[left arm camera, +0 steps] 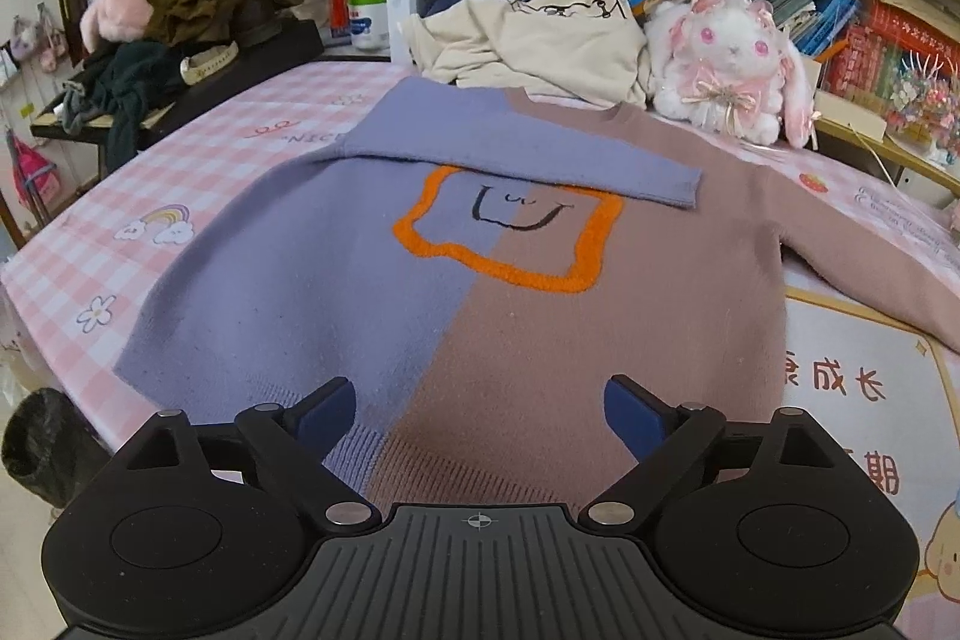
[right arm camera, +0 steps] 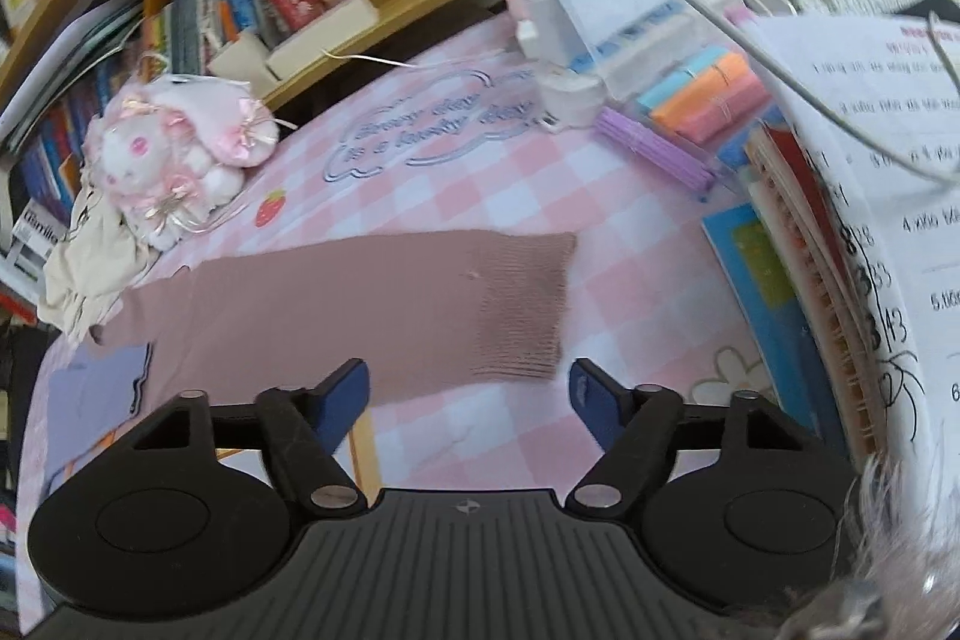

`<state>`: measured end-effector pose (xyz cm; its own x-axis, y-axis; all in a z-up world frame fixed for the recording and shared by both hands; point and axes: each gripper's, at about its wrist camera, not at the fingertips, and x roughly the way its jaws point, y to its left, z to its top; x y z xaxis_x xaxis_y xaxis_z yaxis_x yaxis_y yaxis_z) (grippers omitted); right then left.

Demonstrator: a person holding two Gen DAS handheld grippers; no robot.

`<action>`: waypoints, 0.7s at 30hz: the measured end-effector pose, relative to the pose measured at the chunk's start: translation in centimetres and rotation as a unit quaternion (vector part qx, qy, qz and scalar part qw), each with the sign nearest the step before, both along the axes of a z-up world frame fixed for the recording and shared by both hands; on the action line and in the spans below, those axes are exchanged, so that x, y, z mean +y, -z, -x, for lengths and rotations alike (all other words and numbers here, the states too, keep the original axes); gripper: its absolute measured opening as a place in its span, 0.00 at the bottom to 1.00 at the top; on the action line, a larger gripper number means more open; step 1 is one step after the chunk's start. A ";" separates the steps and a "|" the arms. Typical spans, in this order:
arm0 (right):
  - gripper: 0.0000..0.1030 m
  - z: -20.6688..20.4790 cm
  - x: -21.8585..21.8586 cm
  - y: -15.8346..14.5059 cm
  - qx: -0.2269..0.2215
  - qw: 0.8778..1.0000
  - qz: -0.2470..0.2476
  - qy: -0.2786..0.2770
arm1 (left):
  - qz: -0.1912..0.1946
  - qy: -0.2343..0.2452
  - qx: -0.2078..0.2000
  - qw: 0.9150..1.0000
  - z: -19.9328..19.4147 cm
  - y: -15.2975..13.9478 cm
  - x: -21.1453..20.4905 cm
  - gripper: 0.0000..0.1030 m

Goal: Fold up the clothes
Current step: 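Move the right tool to the pink sleeve cuff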

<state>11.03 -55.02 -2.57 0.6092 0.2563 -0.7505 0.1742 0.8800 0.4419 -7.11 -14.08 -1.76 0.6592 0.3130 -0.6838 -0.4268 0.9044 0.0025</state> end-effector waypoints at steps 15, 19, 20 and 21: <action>0.39 -1.7 -0.5 1.2 -0.002 1.000 -0.014 0.007 | -0.004 -0.003 -0.002 1.000 0.4 -0.2 0.2 0.90; 0.28 -2.3 -0.7 1.4 -0.003 1.000 -0.007 0.021 | -0.006 0.000 -0.001 1.000 0.4 -0.2 0.2 0.90; 0.28 -2.3 -0.7 1.4 -0.004 1.000 -0.005 0.021 | -0.006 0.000 -0.001 1.000 0.4 -0.2 0.2 0.90; 0.27 -2.3 -0.6 1.4 -0.004 1.000 0.001 0.018 | -0.007 0.001 -0.001 1.000 0.4 -0.2 0.2 0.90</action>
<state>13.35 -55.65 -3.99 0.6247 0.2330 -0.7453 0.2020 0.8737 0.4425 -7.51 -13.86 -1.54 0.6607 0.3217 -0.6782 -0.4257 0.9047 0.0143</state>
